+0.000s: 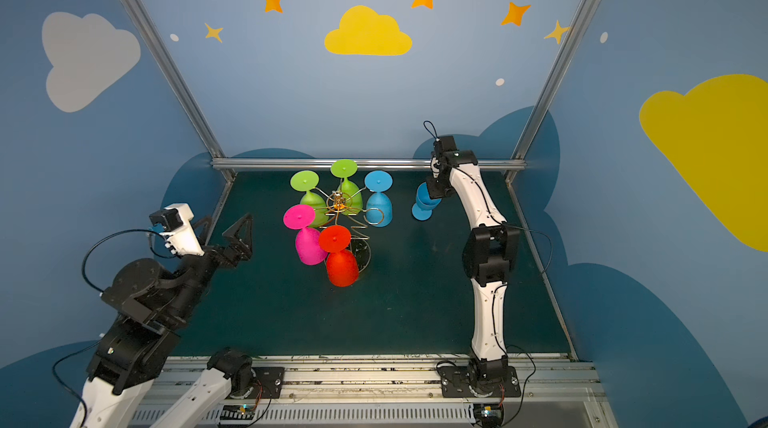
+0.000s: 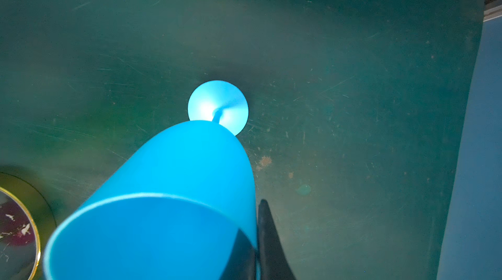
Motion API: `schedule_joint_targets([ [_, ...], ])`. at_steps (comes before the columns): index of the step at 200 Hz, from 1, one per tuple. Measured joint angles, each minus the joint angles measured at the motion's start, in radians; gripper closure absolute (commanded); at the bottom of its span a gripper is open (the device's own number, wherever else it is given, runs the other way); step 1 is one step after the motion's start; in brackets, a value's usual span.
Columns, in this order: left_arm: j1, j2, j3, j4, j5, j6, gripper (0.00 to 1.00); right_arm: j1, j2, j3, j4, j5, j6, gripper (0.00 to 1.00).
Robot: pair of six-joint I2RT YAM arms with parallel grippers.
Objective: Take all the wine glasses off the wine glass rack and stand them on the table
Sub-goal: 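Set the blue glass upright on the table and open the right gripper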
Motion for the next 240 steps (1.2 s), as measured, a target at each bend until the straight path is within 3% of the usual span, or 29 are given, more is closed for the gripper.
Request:
schedule_joint_targets([
  [105, 0.000, -0.026, 0.017, -0.036, -0.018, 0.004, 0.01, 0.003, 0.014, 0.045, -0.010, -0.035, 0.021, 0.79],
  [183, 0.000, -0.051, 0.017, -0.048, -0.023, 0.003, 0.01, -0.010, 0.014, 0.045, -0.008, -0.083, 0.068, 0.47],
  [240, 0.000, -0.052, 0.017, -0.053, -0.023, 0.003, 0.01, -0.020, -0.016, 0.045, 0.012, -0.090, 0.094, 0.43],
])
